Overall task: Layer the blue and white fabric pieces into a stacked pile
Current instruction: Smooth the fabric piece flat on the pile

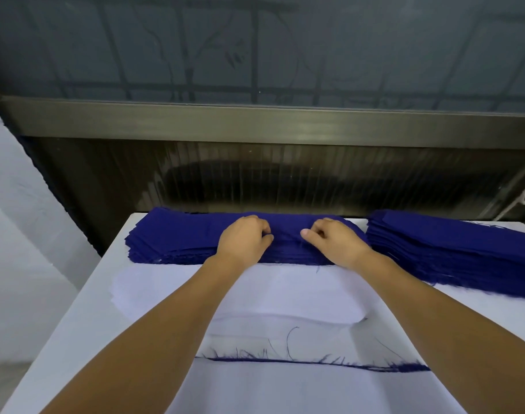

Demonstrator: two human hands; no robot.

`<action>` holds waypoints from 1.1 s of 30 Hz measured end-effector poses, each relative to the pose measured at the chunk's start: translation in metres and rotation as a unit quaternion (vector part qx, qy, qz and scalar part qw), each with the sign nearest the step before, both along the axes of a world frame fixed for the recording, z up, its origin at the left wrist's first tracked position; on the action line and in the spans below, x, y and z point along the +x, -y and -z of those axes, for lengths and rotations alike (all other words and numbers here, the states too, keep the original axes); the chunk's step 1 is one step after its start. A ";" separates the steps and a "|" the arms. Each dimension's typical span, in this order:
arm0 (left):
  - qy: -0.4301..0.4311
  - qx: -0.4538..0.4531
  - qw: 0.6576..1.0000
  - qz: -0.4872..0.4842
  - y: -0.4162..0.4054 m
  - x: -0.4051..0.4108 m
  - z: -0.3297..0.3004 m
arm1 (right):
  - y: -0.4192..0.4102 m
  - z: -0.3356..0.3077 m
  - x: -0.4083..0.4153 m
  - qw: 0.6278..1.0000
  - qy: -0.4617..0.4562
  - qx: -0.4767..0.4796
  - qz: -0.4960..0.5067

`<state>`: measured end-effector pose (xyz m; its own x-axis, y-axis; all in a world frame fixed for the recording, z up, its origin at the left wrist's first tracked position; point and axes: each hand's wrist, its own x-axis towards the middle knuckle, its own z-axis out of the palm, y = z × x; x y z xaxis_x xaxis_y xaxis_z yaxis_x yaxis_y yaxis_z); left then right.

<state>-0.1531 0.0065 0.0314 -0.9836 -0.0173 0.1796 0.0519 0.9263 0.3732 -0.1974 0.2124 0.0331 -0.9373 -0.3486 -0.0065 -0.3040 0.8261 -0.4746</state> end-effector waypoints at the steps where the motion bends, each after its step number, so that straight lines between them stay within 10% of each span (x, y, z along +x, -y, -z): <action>1: -0.002 -0.005 1.000 -0.004 -0.002 -0.001 0.000 | 0.001 0.000 0.001 1.000 0.000 0.004 -0.002; 21: -0.082 -0.110 0.989 -0.056 0.117 0.100 -0.019 | -0.047 -0.023 0.067 0.993 -0.115 -0.011 -0.026; 33: 0.220 0.055 0.963 0.147 0.092 0.198 -0.038 | -0.130 -0.037 0.192 0.972 0.217 -0.072 -0.049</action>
